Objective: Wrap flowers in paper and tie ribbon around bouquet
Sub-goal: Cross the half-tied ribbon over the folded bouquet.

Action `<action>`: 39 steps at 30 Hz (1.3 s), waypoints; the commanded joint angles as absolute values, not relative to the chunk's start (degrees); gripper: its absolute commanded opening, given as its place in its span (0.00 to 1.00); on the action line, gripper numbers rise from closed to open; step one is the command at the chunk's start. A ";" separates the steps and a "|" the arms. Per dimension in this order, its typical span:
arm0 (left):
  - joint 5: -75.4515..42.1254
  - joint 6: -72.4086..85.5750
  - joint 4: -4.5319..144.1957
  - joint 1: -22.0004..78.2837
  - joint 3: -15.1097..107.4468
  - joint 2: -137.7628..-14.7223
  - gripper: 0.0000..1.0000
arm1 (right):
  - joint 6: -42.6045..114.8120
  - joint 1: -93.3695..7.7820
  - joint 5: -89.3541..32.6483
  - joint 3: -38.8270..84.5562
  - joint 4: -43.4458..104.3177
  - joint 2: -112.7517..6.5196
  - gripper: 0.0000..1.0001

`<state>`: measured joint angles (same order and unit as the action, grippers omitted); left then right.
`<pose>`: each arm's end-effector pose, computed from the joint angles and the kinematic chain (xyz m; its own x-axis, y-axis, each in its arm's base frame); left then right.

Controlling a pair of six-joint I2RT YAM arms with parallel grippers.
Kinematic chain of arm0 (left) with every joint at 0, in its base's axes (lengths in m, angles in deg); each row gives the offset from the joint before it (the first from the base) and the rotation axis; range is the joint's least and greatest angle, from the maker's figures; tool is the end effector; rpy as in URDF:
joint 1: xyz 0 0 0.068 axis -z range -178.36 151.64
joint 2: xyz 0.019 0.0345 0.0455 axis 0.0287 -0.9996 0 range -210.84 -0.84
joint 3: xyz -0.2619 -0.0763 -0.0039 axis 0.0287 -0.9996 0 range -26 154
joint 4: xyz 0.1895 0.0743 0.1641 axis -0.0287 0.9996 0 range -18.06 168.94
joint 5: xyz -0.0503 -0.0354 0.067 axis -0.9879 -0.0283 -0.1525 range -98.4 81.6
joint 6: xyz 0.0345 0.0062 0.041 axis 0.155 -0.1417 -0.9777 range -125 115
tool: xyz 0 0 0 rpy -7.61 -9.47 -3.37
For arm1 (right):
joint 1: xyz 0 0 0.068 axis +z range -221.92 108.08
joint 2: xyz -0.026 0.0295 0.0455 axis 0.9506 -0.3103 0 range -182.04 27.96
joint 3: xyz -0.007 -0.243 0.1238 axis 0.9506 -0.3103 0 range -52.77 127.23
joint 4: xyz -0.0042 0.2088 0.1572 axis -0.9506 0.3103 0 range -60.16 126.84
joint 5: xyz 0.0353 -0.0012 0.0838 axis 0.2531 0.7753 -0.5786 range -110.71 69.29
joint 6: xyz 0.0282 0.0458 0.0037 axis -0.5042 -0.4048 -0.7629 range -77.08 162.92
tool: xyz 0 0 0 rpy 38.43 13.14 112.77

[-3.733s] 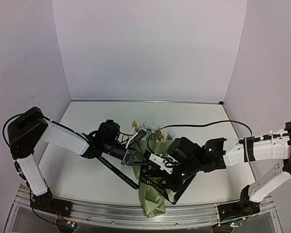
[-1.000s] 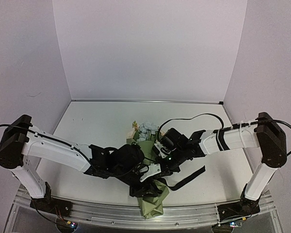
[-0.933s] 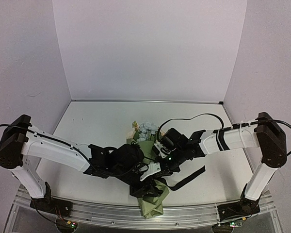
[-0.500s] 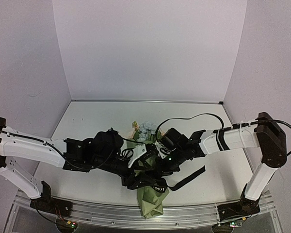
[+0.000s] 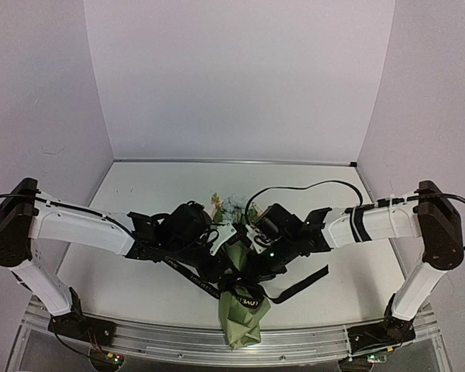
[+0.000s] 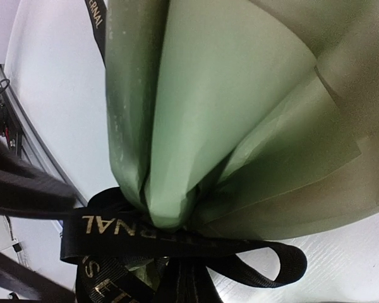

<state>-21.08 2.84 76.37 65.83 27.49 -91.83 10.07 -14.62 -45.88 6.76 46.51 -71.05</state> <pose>0.1395 -0.3061 0.2031 -0.4178 0.5581 -0.7169 0.9008 0.3574 -0.2467 0.1751 0.3007 0.1765 -0.8594 -0.4301 -0.2763 -0.5040 0.6224 0.5988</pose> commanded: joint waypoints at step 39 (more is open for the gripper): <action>-23.71 3.61 74.57 66.06 31.56 -92.94 0.00 | 9.58 -13.79 -39.91 2.86 38.15 -68.65 0.00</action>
